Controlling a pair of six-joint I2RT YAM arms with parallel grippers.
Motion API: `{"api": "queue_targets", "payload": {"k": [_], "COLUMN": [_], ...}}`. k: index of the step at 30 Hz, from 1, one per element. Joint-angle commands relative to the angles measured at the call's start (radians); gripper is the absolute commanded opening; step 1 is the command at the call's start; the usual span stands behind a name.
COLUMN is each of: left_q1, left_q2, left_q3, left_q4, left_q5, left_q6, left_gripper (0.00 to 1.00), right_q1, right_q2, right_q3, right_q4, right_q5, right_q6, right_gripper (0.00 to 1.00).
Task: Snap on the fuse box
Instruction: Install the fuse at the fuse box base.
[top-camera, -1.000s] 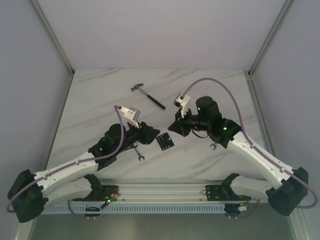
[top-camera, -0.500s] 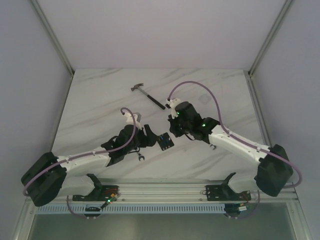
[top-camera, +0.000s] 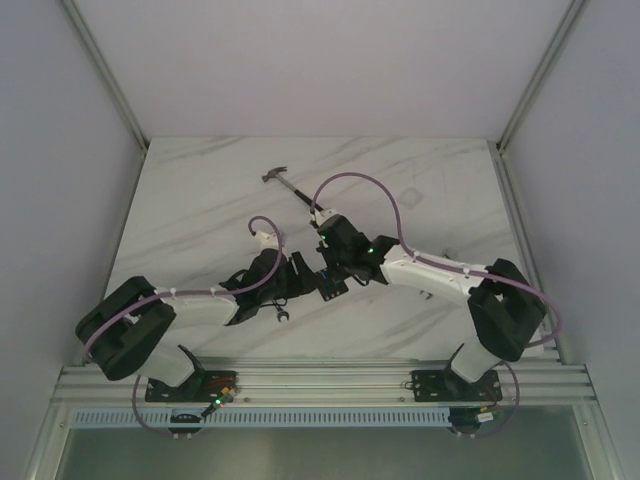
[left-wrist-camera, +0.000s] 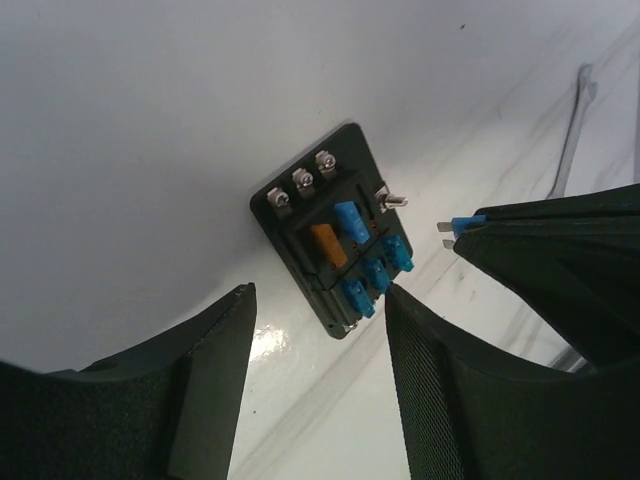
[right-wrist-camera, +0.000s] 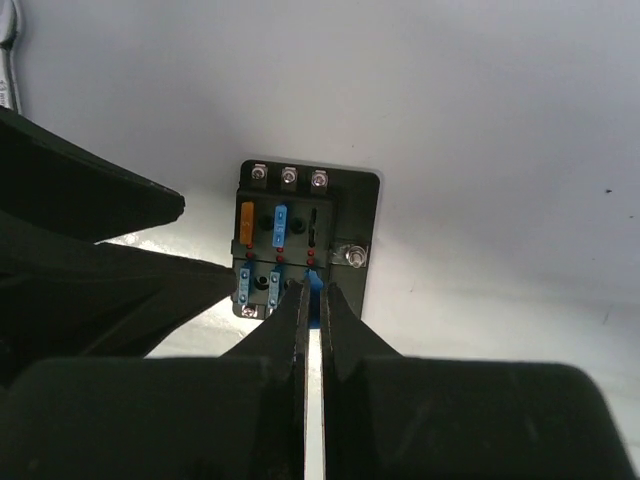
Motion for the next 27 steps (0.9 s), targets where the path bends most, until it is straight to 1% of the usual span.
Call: {"api": "queue_targets", "payload": {"k": [1, 6, 14, 27], "left_q1": [0.010, 0.015, 0.022, 0.032], "left_q2": [0.041, 0.072, 0.077, 0.079], "left_q3": [0.007, 0.011, 0.015, 0.016], "left_q4": [0.060, 0.068, 0.042, 0.040], "left_q5": [0.033, 0.042, 0.027, 0.031], "left_q6": [-0.052, -0.069, -0.074, -0.081], "left_gripper": [0.61, 0.55, 0.51, 0.47], "right_q1": [0.016, 0.025, 0.034, 0.035], "right_q2": [0.044, 0.085, 0.116, 0.175], "right_q3": [0.039, 0.050, 0.061, 0.092], "right_q4": [0.021, 0.033, 0.061, 0.058], "right_q5": [0.053, 0.067, 0.110, 0.140], "right_q6": [0.032, 0.043, 0.060, 0.070], "right_gripper": [0.00, 0.00, 0.00, 0.00]}}
